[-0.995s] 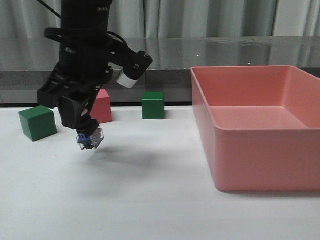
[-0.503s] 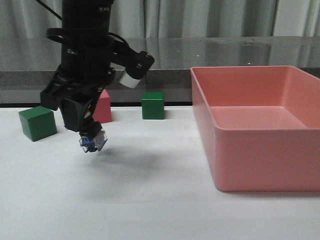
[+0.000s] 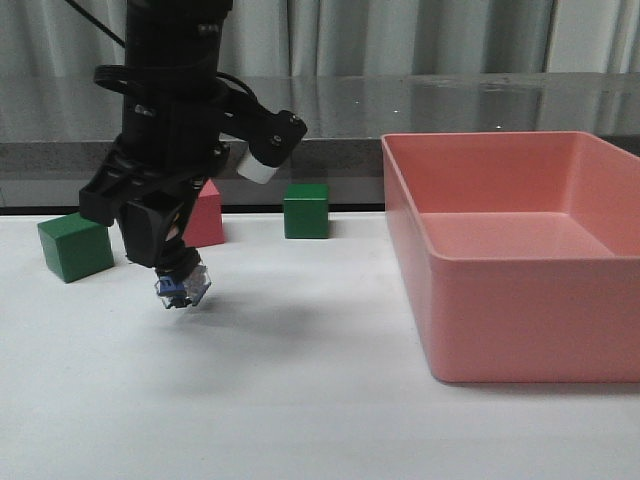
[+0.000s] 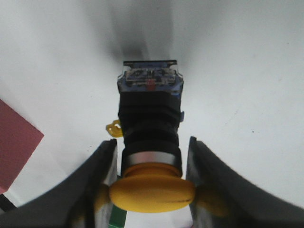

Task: Place and stand button with both arms
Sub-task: 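Lift the button with the left gripper and rotate it cap-up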

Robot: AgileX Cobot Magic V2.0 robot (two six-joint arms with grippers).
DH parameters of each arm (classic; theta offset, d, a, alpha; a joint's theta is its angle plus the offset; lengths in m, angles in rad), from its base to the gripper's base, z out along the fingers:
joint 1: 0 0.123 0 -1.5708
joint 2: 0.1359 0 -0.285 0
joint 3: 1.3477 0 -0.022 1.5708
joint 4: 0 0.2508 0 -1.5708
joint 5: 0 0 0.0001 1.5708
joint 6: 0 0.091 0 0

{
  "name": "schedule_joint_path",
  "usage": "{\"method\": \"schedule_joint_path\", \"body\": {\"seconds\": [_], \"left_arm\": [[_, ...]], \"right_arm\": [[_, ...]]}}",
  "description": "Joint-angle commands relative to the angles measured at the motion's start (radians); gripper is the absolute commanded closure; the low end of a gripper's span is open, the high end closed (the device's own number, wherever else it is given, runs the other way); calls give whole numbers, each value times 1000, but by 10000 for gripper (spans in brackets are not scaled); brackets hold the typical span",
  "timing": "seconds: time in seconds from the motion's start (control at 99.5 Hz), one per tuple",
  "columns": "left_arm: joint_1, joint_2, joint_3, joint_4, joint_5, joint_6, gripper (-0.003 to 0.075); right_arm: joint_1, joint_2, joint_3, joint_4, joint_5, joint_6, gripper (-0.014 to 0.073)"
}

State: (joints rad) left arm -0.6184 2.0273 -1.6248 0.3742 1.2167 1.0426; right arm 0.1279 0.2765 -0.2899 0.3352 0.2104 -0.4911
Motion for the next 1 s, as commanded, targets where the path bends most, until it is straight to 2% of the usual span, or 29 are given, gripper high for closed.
{"method": "schedule_joint_path", "body": {"seconds": [0.0,0.563,0.644,0.835,0.985], "left_arm": [[17,-51,-25,18,60,0,728],[28,-51,-25,-51,53,0,720],[28,-51,-25,-51,53,0,680],[28,-51,-25,-49,53,0,526],[28,-51,-25,-49,53,0,474]], "right_arm": [[-5,8,-27,11,-68,0,655],[-5,8,-27,11,-68,0,655],[-5,8,-27,11,-68,0,655],[-5,8,-27,11,-68,0,655],[-5,8,-27,11,-68,0,655]]}}
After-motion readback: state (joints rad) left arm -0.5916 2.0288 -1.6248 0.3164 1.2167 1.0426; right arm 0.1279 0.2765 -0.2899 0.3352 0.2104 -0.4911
